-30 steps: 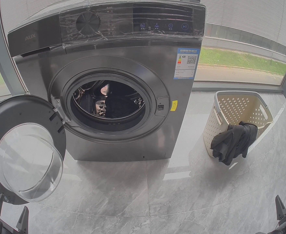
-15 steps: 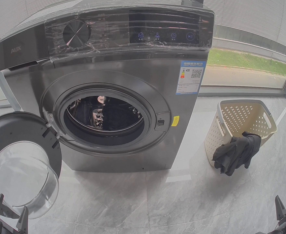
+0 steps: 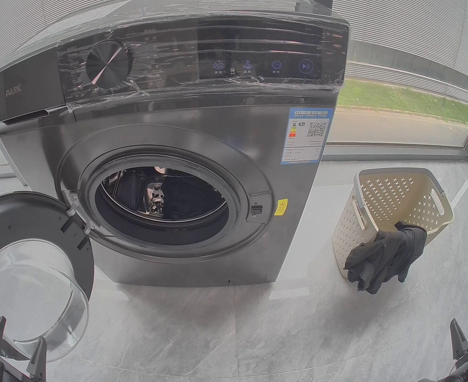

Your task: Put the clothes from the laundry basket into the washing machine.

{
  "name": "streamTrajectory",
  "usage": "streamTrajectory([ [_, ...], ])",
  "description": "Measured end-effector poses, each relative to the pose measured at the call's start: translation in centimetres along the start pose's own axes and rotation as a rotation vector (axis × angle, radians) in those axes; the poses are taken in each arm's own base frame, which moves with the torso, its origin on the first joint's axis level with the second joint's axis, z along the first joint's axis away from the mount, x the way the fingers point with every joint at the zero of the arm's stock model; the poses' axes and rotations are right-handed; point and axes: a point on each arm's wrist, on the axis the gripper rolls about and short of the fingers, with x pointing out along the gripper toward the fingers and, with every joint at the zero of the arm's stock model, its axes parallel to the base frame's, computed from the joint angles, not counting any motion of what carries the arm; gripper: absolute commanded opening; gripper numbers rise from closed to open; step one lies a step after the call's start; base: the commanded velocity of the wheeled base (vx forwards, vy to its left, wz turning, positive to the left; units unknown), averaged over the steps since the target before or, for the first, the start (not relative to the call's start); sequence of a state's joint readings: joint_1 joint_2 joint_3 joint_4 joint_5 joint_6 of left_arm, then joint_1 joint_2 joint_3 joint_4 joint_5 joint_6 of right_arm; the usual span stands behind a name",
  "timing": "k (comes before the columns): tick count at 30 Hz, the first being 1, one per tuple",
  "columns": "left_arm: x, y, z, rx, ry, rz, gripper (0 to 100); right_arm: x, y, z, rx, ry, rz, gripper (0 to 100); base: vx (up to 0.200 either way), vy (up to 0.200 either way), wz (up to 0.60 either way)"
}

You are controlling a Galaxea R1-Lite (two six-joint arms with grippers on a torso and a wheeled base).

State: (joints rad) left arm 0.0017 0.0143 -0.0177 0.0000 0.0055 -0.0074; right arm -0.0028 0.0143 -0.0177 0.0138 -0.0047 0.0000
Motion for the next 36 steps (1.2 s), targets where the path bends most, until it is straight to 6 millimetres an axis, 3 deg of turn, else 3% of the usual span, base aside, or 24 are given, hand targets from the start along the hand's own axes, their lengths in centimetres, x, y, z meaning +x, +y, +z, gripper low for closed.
streamTrajectory([
  [28,0.01,0.00,0.00,-0.009,0.001,0.002,100,0.01,0.00,0.00,0.000,0.001,0.000,100,0.000,-0.200,0.00],
  [36,0.01,0.02,0.00,-0.015,0.001,0.006,100,0.01,0.00,0.00,0.000,0.001,0.000,100,0.050,0.000,0.00],
])
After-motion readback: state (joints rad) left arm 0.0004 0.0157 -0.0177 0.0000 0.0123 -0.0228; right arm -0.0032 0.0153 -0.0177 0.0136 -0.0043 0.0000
